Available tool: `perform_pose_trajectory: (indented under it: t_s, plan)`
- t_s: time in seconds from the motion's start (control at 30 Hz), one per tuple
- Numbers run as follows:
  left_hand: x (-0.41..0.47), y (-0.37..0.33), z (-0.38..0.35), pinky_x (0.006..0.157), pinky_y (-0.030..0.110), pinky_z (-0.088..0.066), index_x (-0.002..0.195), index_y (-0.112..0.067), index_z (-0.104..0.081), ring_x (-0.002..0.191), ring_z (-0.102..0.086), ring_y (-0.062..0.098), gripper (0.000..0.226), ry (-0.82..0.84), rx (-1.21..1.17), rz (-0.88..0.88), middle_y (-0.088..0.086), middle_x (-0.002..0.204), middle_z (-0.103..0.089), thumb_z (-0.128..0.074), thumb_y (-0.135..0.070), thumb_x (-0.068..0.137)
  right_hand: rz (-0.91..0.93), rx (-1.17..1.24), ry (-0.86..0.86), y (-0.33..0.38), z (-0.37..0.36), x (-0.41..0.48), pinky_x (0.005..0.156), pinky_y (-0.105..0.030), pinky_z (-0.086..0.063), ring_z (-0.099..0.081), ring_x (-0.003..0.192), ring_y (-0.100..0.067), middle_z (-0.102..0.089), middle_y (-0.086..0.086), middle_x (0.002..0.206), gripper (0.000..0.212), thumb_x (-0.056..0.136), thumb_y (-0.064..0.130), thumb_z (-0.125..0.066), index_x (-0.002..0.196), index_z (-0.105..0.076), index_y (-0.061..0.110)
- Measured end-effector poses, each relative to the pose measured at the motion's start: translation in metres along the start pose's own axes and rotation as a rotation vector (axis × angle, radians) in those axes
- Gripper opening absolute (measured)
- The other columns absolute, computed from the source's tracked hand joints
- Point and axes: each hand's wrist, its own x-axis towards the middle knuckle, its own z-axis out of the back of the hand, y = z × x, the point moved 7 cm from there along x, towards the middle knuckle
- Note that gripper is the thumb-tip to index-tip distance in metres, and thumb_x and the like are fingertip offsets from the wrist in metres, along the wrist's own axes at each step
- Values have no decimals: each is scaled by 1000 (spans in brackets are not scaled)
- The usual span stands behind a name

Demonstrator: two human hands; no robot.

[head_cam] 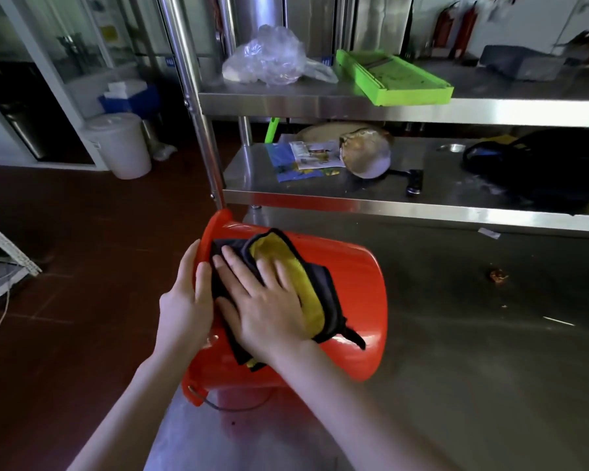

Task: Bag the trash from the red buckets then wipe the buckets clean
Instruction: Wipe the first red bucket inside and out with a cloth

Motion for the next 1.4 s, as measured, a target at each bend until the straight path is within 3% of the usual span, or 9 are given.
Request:
perform_pose_trajectory:
  t_s: [0.33,0.5,0.63,0.77,0.9,1.1,1.23,1.33,1.4]
  plan:
    - [-9,0,-2,40,41,-53,130,-74,-25,37,-54,17,37,37,-85,29,5,55,-62,-27,-66,95,-524,-156,69,-144,23,-19,112,-48,-26,-38,136,-28,-43,10,151,51,102,50,-23,147,-38,33]
    - [-2,4,-1,48,9,-45,140,-61,-28,55,-62,-7,41,-9,-16,-36,-12,56,-57,-29,-56,99,-187,-86,-21,-22,8,11,106,-50,-33,-46,127,-33,-43,7,151,50,99,48,-32,146,-41,32]
    - [-7,4,0,53,6,-46,139,-63,-27,68,-63,-12,41,-2,-32,-26,-23,69,-62,-29,-59,98,-74,-36,-11,-16,7,1,108,-48,-33,-46,128,-34,-38,6,154,52,100,51,-33,148,-37,32]
    - [-22,4,2,42,44,-55,132,-73,-28,47,-61,34,38,8,-116,28,10,59,-62,-33,-61,96,-337,-124,-9,-115,29,-31,104,-45,-39,-52,123,-34,-48,4,148,54,98,52,-27,144,-46,30]
    - [-44,3,4,39,38,-50,136,-69,-26,39,-56,25,44,-37,-92,-24,11,61,-60,-28,-65,93,-584,-4,167,-196,23,-47,119,-42,-21,-30,142,-24,-33,10,156,53,102,47,-19,151,-31,31]
    - [-51,8,7,43,35,-53,135,-70,-27,43,-56,28,40,-35,-57,-36,17,56,-56,-30,-53,98,-148,-69,36,-62,26,5,110,-37,-29,-51,125,-24,-45,8,149,49,102,44,-28,146,-43,30]
    - [-51,11,20,40,17,-47,139,-58,-29,50,-65,15,41,42,-68,-24,-5,66,-70,-30,-54,98,70,51,83,7,15,-2,116,-40,-24,-41,131,-28,-30,7,158,52,103,44,-29,153,-25,30]
    - [-18,1,21,47,26,-48,143,-53,-17,50,-63,14,51,24,-32,84,0,61,-69,-32,-63,94,127,74,77,7,16,-24,120,-38,-20,-34,140,-26,-19,7,162,60,101,48,-35,155,-18,27]
    - [17,-11,10,73,31,-44,145,-51,-16,80,-62,15,57,38,-5,157,1,104,-66,-32,-65,92,179,106,59,11,18,-38,120,-38,-20,-32,142,-25,-14,8,163,61,99,51,-38,154,-23,28]
